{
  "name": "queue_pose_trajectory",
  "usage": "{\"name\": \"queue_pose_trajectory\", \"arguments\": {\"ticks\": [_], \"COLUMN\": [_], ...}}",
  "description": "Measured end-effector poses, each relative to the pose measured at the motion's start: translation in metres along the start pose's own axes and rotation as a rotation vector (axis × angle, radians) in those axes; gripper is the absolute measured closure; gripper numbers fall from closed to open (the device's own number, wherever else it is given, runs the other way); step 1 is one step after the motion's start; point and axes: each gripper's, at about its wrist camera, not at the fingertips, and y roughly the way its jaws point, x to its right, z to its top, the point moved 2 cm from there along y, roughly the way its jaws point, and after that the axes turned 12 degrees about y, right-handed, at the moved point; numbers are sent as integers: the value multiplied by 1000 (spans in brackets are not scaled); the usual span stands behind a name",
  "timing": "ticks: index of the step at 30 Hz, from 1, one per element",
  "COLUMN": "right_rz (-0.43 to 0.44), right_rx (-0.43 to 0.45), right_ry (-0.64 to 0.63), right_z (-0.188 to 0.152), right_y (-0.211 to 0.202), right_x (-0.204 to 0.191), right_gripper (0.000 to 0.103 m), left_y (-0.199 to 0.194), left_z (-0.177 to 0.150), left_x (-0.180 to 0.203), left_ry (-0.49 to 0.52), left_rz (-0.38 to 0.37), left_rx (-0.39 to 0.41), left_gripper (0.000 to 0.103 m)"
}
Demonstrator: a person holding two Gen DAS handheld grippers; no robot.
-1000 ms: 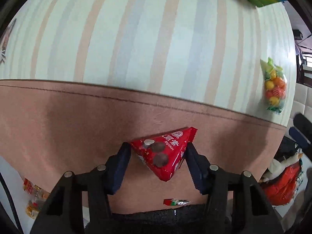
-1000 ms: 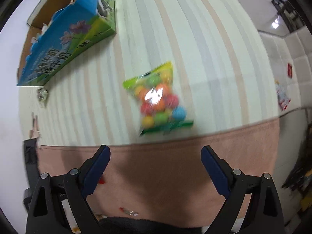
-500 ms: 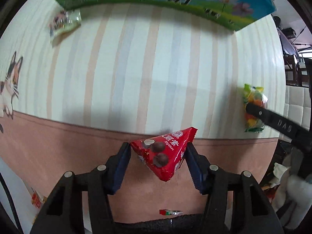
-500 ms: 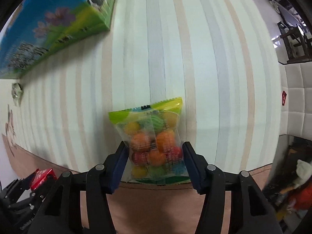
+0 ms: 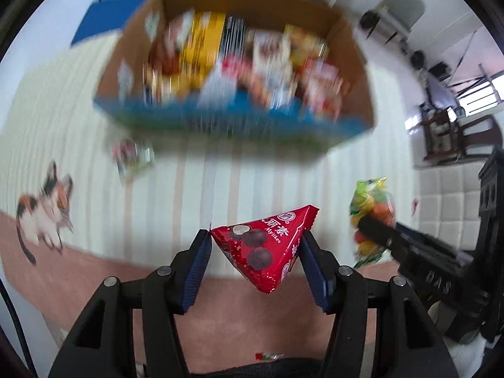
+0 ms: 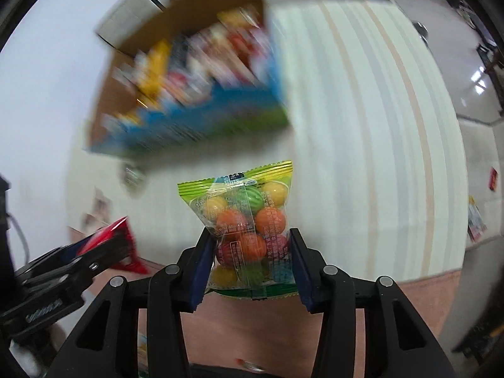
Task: Organize snacks
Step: 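Lower both packs into the box and open both tools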
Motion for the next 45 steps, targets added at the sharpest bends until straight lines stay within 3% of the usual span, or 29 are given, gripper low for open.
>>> {"name": "queue_pose_trajectory", "arguments": {"ticks": [5,7,11,19,27,35,38,39,45], "right_rz": [109,107,76,25,-47,-59,-42,-42,-68], "right_rx": [61,92,133,109,60,58,44,43,82], "right_ry": [-12,-20,2,28,8,14,31,37,18], "right_z": [52,80,144,215,235,244,247,247,236], "right_y": [-39,-39,-18,42,93,106,107,106,86], "right_x": [-61,-82,-110,-143,-155,-150,-148,-148,-152], "right_gripper": [54,54,54,54,54,52,35,24,12], "left_y": [-30,-28,-1,68,105,110,107,105,70], "left_z": [95,148,220,291,304,302,300,300,289], "left_x": [-20,-32,-63,-97,-110,-109,-113,-113,-111], "left_ry": [41,54,42,55,44,30,5,6,41], "left_rz": [-27,-11,-5,-23,-39,-30,-44,-43,-6], "left_rx": [67,74,25,-120,-195,-212,-192,-184,-77], "left_gripper": [49,49,49,49,49,46,24,18,17]}}
